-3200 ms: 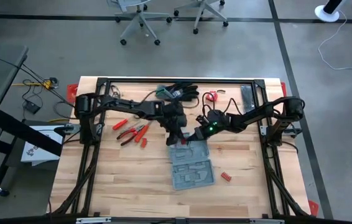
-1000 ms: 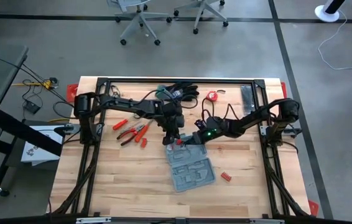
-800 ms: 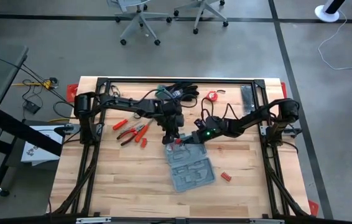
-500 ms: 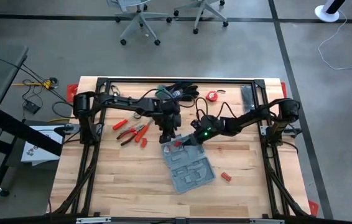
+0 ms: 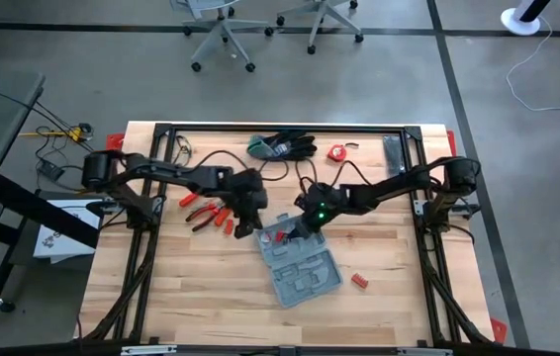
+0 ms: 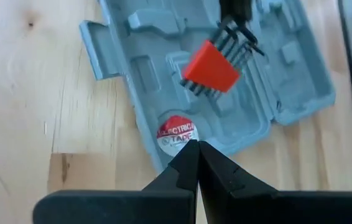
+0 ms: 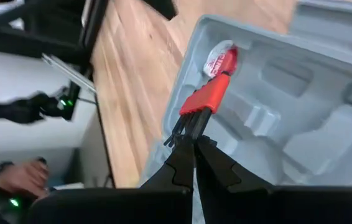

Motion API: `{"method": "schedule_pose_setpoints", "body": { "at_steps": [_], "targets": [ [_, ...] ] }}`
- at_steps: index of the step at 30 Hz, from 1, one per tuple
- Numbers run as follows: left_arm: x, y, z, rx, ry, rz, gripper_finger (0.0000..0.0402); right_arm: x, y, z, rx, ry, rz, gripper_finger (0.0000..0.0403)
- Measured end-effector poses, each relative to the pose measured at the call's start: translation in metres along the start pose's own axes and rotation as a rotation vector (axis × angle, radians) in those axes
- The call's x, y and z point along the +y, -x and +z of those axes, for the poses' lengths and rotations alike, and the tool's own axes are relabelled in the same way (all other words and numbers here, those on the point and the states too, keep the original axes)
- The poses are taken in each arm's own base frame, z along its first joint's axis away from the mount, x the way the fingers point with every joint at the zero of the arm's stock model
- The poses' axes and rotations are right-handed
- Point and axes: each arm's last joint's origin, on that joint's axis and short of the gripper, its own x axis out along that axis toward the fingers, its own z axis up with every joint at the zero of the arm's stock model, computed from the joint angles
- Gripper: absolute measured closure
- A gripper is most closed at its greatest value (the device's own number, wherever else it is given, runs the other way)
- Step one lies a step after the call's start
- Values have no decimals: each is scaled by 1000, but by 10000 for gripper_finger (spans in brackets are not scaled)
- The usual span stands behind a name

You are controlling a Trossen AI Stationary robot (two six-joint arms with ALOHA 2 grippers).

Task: Prefit tool cases
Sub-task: Put the set of hex keys into the tool case

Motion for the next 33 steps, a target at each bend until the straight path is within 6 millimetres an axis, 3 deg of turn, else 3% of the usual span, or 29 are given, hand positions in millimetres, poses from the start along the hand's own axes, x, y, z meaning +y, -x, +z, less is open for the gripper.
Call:
{"method": "schedule_pose_setpoints", "body": {
  "at_steps": [12,19,33],
  "targets": [
    [-1,-11,1,-121,21,-12,401,-14,2,13,-8,4,-50,403],
    [1,-11,0,-122,34,9,401,-15,-17,8,46,-6,-16,403],
    [-4,-24,-5,-75,22,2,401,-14,-17,11,44,-3,17,403]
  ]
}}
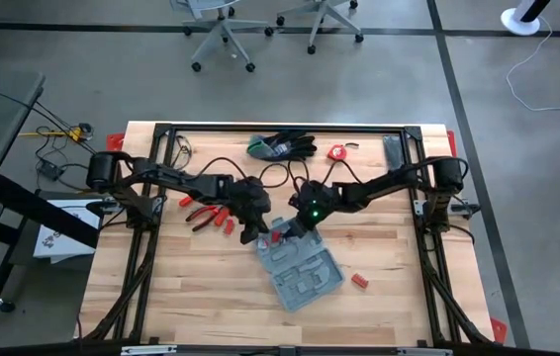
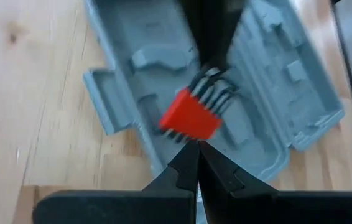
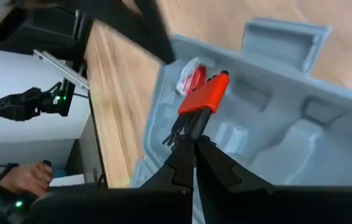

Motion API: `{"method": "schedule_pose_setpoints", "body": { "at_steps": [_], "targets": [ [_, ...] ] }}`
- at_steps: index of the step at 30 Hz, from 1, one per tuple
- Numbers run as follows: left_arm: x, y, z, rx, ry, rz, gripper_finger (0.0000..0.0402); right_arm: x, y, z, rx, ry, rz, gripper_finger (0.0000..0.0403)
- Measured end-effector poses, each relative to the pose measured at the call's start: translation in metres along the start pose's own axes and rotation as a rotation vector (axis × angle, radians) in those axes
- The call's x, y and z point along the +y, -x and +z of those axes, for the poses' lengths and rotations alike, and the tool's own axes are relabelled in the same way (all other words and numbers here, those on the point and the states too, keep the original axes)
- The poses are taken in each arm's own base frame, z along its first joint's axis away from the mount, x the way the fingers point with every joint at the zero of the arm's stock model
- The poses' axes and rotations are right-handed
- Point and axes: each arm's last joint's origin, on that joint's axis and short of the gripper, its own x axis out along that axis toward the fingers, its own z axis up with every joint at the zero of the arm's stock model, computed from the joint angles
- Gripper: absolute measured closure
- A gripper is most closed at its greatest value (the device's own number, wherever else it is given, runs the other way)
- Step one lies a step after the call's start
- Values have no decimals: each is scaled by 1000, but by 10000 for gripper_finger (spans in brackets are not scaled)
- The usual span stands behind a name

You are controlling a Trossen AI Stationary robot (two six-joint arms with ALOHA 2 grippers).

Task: Prefit tool cases
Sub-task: Put the set of hex keys into the tool case

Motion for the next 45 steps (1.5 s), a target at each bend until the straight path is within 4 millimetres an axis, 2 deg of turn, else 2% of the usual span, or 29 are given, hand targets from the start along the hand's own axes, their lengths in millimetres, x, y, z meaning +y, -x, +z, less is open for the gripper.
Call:
{"method": "schedule_pose_setpoints", "body": {
  "at_steps": [10,18,24,33,45],
  "targets": [
    [-1,-5,-2,13,-1,-38,401,2,-2,-3,-9,0,-13,403],
    [2,-16,5,-63,0,-48,401,-11,-10,-5,10,-17,-46,403],
    [4,-29,-1,-30,19,-71,401,-13,-9,-2,5,-21,-46,403],
    [6,-32,-2,-35,19,-68,402,-16,-6,2,-5,-24,-47,403],
    [19,-44,-7,-11,81,-48,401,-20,-3,4,-25,-38,-84,396]
  ]
}}
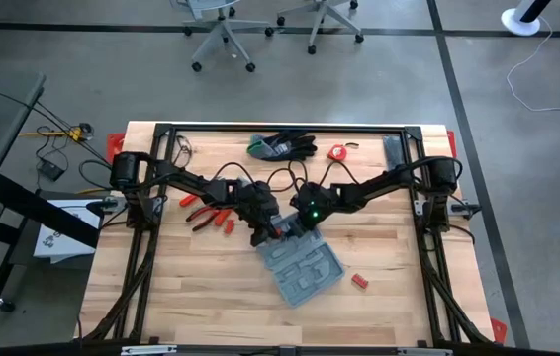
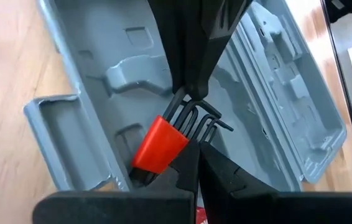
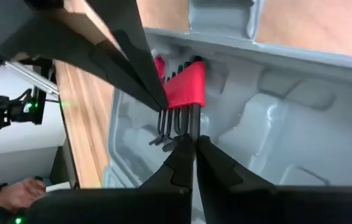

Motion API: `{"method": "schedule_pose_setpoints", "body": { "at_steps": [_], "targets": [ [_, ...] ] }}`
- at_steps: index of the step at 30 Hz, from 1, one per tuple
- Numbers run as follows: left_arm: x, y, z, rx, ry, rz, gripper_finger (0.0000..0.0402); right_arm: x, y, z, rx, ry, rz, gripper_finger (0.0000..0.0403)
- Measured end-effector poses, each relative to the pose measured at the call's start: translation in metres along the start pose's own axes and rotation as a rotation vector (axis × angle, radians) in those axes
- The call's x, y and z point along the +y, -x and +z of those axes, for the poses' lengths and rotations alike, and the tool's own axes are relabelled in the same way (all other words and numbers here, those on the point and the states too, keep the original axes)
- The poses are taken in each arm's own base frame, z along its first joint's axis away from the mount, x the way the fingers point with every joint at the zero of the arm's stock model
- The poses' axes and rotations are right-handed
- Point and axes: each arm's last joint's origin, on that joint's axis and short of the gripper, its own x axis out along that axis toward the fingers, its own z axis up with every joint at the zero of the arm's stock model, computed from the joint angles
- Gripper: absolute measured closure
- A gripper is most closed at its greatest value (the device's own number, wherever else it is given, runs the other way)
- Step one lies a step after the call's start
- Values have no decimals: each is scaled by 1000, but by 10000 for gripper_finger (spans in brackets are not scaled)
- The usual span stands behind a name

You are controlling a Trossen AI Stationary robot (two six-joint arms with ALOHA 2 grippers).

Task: Prefit tool cases
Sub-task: Put the set of hex keys into the tool case

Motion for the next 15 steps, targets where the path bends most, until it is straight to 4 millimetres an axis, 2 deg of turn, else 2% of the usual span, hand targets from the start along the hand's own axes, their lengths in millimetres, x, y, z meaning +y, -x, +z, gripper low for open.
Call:
{"method": "schedule_pose_setpoints", "body": {
  "at_steps": [8,15],
  "targets": [
    [1,-1,0,-6,16,30,401,11,25,12,-95,72,-42,354],
    [1,-1,1,-24,14,48,401,16,36,4,-38,91,-97,341]
  ]
}}
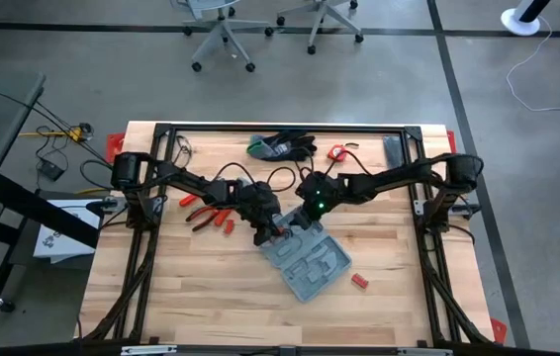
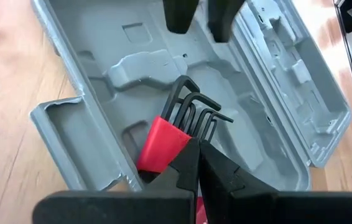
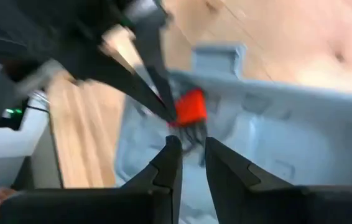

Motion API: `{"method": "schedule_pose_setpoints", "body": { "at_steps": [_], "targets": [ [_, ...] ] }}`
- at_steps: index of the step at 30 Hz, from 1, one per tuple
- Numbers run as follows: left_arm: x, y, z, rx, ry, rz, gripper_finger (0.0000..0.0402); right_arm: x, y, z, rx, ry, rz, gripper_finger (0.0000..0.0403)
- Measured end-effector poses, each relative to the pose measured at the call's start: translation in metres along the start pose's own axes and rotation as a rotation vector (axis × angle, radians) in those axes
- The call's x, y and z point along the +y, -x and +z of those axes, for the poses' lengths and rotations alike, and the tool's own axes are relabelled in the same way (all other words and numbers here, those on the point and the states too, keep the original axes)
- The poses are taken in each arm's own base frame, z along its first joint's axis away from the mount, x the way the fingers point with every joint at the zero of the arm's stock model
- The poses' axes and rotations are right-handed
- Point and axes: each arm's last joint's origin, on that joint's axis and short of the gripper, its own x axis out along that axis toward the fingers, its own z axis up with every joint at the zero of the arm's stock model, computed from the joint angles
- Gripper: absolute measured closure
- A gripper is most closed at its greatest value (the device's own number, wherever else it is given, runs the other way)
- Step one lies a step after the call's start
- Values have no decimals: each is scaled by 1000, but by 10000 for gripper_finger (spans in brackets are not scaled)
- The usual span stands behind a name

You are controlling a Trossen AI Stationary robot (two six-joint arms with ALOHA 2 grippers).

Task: Prefit tool cases
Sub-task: Put the set of hex keys into the tool case

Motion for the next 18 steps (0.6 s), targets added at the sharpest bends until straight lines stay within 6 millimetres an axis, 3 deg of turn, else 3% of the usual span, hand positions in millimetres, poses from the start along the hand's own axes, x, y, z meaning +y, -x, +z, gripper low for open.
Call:
{"method": "schedule_pose_setpoints", "body": {
  "at_steps": [7,18],
  "targets": [
    [-3,10,6,-45,-2,18,401,13,-11,-26,56,40,-72,341],
    [-11,23,14,-91,-33,-17,401,26,-17,-42,11,45,-129,348]
  ]
}}
